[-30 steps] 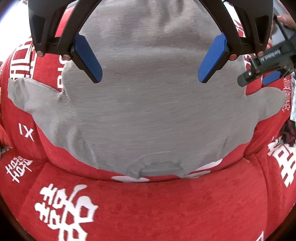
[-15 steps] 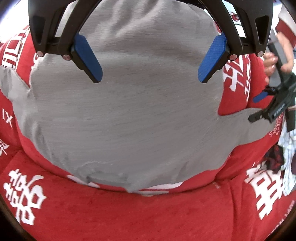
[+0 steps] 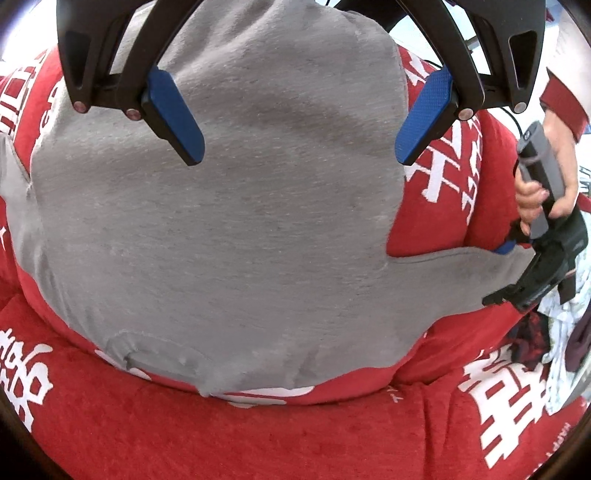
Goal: Fold small clothes
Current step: 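Grasp the sweater sleeve cuff with the left gripper and fold it across the body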
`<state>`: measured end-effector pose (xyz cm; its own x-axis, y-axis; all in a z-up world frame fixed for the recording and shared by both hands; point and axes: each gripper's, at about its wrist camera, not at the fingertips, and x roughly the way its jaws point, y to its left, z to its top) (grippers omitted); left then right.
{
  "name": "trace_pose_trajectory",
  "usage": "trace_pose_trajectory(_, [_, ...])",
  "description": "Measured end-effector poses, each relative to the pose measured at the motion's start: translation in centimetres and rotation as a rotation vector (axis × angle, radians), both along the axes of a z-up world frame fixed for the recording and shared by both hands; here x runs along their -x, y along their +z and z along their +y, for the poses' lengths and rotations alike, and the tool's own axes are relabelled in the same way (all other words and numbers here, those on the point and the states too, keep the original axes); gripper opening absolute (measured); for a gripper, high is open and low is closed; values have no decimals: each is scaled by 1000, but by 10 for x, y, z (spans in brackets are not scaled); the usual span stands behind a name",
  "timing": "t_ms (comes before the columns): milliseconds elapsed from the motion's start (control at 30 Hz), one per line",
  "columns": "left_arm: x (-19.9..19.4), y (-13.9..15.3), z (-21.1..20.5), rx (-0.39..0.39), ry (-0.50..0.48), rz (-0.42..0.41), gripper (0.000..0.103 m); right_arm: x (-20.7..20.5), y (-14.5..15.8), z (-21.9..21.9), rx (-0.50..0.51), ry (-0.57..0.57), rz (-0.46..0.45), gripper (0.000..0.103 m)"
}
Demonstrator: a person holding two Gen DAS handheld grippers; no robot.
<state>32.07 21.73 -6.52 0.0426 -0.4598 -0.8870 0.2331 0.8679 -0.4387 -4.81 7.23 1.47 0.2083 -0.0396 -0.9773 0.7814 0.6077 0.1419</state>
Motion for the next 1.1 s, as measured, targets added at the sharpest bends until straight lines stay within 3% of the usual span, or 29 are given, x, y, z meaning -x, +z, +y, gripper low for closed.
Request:
trace_pose_trajectory(100, [-2,1,4,-6,-26,-28,6,1,1,3,-7,-2,0,103])
trace_pose_trajectory(200, [15,18,-10,-31,-84,-126,6,7,6,6,2,-1,-19,103])
trace_pose_trajectory(400, [54,87,-64,57,-250,-319,6,32,9,-4,13,-27,-36,103])
trace_pose_trajectory(500, [97,125,-109,128,-377,-397,6,51,11,-19,-3,-62,-60,103])
trace_pose_trajectory(633, [168,148,-173,204,-529,-424,6,87,19,-47,20,-111,-83,103])
trace_pose_trajectory(800, [267,123,-246,193,-720,-365,6,144,22,-86,37,-194,-79,103])
trace_pose_trajectory(933, [329,73,-291,59,-855,-333,6,186,8,-114,24,-247,-46,103])
trace_pose_trajectory(1100, [356,41,-288,-76,-937,-341,9,215,-8,-131,15,-280,-18,103])
